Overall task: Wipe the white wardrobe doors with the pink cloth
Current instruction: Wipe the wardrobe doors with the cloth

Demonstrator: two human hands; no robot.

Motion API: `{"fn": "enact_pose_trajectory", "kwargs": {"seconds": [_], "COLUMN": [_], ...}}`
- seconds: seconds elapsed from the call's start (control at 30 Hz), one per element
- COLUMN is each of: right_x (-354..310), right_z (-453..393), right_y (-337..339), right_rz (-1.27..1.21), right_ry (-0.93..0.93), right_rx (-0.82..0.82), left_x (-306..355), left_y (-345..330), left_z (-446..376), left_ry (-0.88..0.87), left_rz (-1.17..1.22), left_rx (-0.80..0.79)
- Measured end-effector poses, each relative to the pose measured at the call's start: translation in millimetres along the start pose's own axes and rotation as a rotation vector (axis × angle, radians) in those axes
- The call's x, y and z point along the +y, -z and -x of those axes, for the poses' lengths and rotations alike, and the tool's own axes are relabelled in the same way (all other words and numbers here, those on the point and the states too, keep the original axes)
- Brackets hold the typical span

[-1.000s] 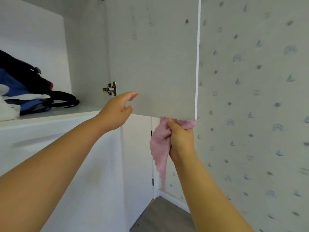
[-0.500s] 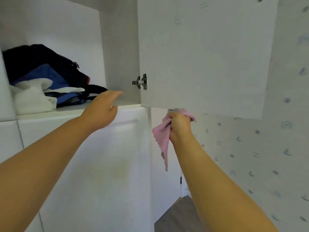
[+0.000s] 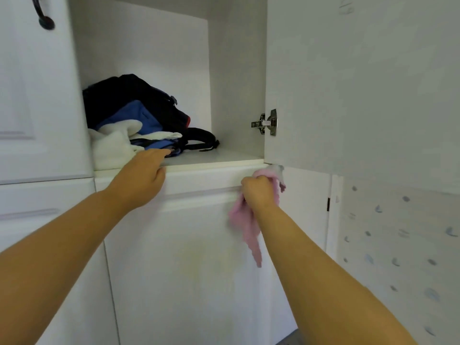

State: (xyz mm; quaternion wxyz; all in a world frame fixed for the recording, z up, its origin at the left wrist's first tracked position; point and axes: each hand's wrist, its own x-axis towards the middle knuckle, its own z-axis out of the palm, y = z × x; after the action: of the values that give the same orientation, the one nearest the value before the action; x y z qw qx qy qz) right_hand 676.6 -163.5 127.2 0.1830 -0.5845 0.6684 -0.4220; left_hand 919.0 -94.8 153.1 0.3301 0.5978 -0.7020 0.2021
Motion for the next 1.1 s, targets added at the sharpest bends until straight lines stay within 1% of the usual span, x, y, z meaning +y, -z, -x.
{"fn": "enact_pose_trajectory", "kwargs": {"seconds": [0.03, 0.1, 0.17, 0.2, 0.27, 0.33, 0.37, 0.47, 0.53, 0.63, 0.7, 0.73, 0.87, 0.97, 1.1], "right_x": [4, 12, 17, 16, 6, -3, -9, -30, -51, -84, -102, -107, -115, -106, -73], "right_z": [3, 6, 7, 9, 4, 6, 13, 36, 55, 90, 110, 117, 121, 106, 76], "right_y": [-13, -31, -39, -42, -38, -40, -45, -79, -107, -137, -153, -160, -170, -162, -139], "right_rz": [0.034, 0.107, 0.108, 0.065, -0.030, -0.059, -0.073, -0.187, -0.201, -0.254, -0.264, -0.255, -0.266, -0.189, -0.122], "right_ry": [0.096, 0.307, 0.522, 0.592, 0.632, 0.648, 0.678, 0.836, 0.901, 1.042, 1.078, 1.090, 1.150, 1.194, 1.070], "right_rx": [0.038, 0.175, 0.273, 0.278, 0.300, 0.284, 0.246, 0.184, 0.103, 0.032, -0.011, -0.004, 0.096, 0.158, 0.267], "left_x": [-4, -9, -13, -18, -25, -34, -39, -51, -55, -61, -69, -73, -83, -77, -61], "left_y": [1, 2, 4, 5, 9, 12, 14, 22, 31, 47, 56, 58, 60, 52, 32], "left_z": [2, 5, 10, 14, 22, 30, 35, 47, 55, 66, 72, 74, 78, 78, 72], "left_ry": [-0.004, -0.020, -0.037, -0.047, -0.080, -0.100, -0.103, -0.112, -0.101, -0.088, -0.086, -0.084, -0.045, -0.066, -0.081], "left_rz": [0.001, -0.003, -0.003, -0.008, -0.024, -0.035, -0.039, -0.032, -0.036, -0.068, -0.083, -0.084, -0.086, -0.096, -0.108], "left_rx": [0.002, 0.012, 0.027, 0.033, 0.041, 0.059, 0.074, 0.156, 0.222, 0.329, 0.388, 0.409, 0.437, 0.417, 0.388]}}
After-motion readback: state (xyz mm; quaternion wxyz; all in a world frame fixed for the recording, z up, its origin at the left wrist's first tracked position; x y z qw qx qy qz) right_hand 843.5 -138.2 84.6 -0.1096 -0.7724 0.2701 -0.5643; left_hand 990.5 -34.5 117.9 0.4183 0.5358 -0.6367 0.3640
